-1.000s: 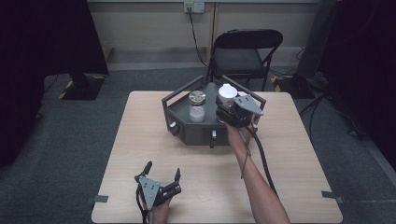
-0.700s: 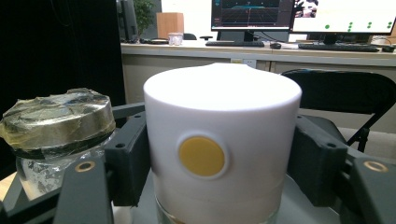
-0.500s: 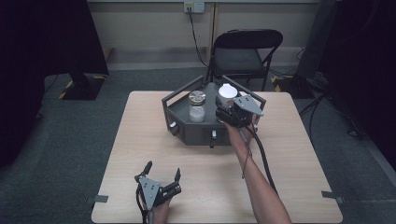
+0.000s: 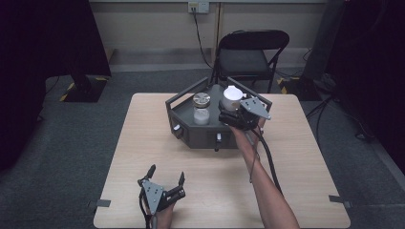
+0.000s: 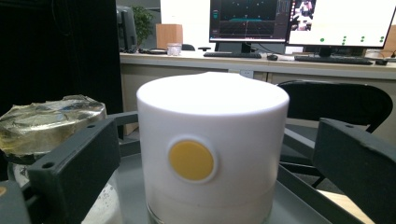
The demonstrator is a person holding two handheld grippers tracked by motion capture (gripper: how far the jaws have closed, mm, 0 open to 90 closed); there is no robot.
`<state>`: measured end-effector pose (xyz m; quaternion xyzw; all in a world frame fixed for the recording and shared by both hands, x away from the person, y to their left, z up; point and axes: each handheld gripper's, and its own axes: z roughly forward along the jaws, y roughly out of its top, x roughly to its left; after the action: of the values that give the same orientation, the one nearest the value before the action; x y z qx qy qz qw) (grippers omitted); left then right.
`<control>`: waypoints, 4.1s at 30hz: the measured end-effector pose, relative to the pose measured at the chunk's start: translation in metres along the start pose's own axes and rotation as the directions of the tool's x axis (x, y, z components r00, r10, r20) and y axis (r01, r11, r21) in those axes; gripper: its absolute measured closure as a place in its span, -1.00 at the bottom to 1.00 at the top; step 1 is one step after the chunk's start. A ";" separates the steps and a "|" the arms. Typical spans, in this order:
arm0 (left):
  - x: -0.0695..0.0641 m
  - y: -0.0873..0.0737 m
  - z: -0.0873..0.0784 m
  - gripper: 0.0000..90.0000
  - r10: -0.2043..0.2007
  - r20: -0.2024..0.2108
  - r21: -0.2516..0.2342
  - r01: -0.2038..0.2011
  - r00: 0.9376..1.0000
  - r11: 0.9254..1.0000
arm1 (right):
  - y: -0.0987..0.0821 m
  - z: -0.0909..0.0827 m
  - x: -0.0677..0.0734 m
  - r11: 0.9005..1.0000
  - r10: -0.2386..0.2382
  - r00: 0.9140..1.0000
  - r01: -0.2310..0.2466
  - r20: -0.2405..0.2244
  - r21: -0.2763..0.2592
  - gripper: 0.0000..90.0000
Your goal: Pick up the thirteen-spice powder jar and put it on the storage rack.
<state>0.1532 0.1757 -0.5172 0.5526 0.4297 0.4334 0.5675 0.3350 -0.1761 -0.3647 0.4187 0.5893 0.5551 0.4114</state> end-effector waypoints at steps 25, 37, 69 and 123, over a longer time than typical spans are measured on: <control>0.000 0.000 0.000 -1.00 0.000 0.000 0.000 0.000 1.000 1.000 | -0.011 -0.023 0.007 1.000 -0.007 1.000 0.007 0.003 -0.007 -1.00; 0.000 0.000 0.000 -1.00 0.000 0.000 0.000 0.000 1.000 1.000 | -0.013 -0.040 0.009 1.000 0.000 1.000 0.000 0.008 -0.015 -1.00; 0.000 0.000 0.000 -1.00 0.002 0.000 0.000 -0.002 1.000 1.000 | -0.041 -0.115 0.008 0.996 0.009 1.000 -0.011 -0.025 -0.084 -0.99; -0.003 0.000 0.000 -1.00 0.004 -0.018 0.001 -0.004 1.000 1.000 | -0.142 -0.201 0.015 0.996 0.007 0.991 0.005 0.131 -0.091 -1.00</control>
<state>0.1521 0.1729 -0.5170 0.5497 0.4340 0.4393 0.5626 0.1347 -0.2288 -0.4980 0.4352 0.5350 0.5530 0.4676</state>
